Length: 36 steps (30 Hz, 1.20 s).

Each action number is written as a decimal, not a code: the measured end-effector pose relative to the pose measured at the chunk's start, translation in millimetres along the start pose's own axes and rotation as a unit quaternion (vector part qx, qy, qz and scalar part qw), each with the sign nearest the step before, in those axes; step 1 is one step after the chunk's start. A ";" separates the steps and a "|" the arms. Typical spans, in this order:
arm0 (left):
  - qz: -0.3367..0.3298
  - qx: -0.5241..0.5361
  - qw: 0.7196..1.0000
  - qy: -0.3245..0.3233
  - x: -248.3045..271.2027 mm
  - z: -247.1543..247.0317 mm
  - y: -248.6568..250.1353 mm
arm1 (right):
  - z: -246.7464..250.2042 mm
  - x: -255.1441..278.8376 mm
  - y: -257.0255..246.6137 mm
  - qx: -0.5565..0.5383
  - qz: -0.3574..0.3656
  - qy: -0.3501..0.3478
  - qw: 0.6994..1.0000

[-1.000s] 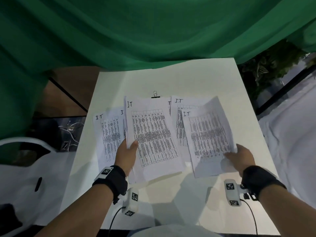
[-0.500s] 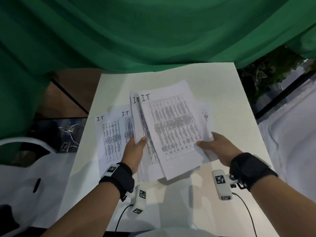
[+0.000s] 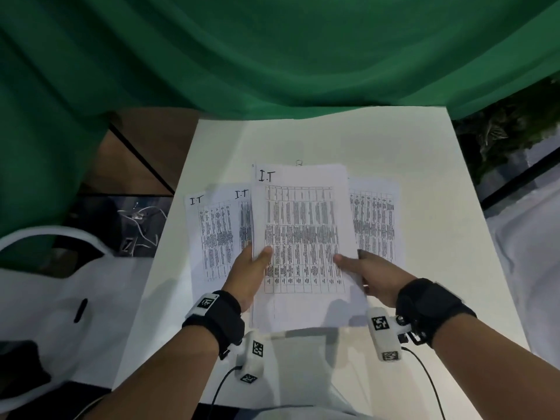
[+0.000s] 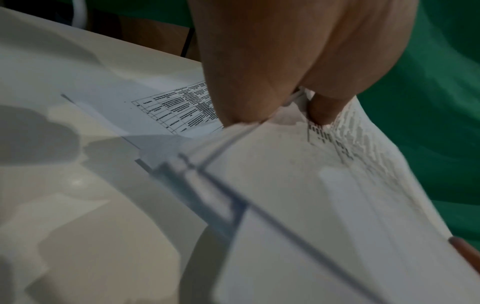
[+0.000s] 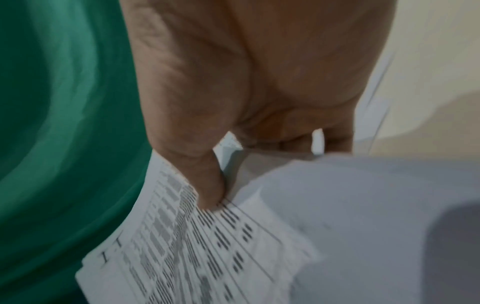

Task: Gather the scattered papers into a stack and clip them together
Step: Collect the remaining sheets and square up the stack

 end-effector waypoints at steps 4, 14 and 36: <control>0.023 -0.011 0.999 -0.030 -4.7 8.5 -3.3 | -4.7 -8.6 -6.8 -0.014 0.026 -0.023 0.999; 0.046 -0.307 0.879 0.362 -45.8 108.7 -7.5 | -10.9 -25.5 -4.8 0.021 0.021 0.011 0.999; -0.261 0.040 0.902 0.342 21.6 167.2 107.9 | -11.3 -24.4 -15.7 -0.011 0.040 0.049 0.998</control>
Point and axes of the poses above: each hand's wrist, its own x-axis away from the middle knuckle, its own z-axis out of the back of the hand, y = z × x, the point moved 2 cm from there along -x, towards the middle knuckle, and after that the axes turned 7 degrees about x, right-handed, at the moved point
